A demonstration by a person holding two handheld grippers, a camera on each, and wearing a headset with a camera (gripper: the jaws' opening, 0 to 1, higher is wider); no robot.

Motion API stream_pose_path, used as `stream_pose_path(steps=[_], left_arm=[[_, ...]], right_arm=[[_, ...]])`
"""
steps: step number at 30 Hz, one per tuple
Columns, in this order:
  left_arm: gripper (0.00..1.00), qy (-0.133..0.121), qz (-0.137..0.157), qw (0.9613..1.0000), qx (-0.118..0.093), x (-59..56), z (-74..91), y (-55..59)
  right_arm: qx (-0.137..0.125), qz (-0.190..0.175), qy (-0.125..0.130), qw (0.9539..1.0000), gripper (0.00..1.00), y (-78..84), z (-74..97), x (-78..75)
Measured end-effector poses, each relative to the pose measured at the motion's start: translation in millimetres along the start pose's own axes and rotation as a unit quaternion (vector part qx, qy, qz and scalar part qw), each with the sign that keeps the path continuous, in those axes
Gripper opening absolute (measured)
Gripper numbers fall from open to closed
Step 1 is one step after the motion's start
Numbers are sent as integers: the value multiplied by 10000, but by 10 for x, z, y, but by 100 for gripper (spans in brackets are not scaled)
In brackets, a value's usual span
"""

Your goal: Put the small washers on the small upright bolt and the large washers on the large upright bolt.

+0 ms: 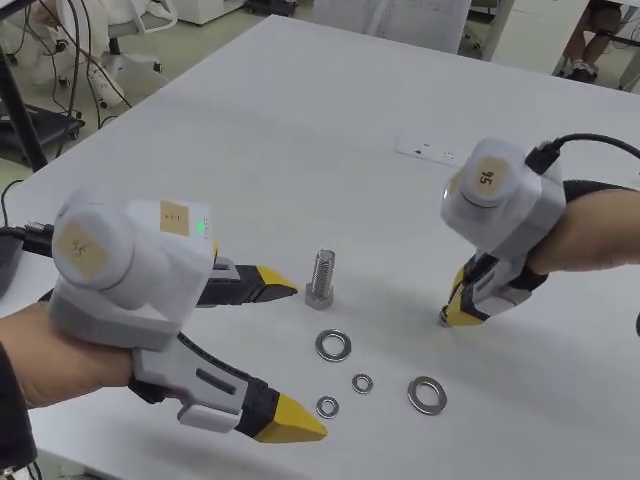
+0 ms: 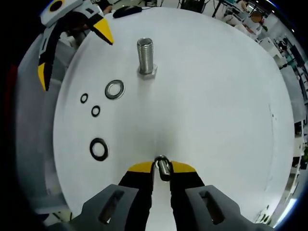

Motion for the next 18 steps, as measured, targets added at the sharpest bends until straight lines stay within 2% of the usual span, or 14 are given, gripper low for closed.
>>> stream_pose_path(steps=[18], left_arm=[[79,-10,22,10000,43,17,3,-8]], right_arm=[[-43,-23,-29,10000,16,-11,5,12]])
Point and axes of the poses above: the centre of the closed fingertips' face, and the gripper's own axes: z roughly backward along the fingers, x roughly to its left, y roughly out of its underside, the point moved 3 cm from there along z, roughly backward along the fingers, and after that the axes turned 7 degrees about y, right-handed, at the moved point
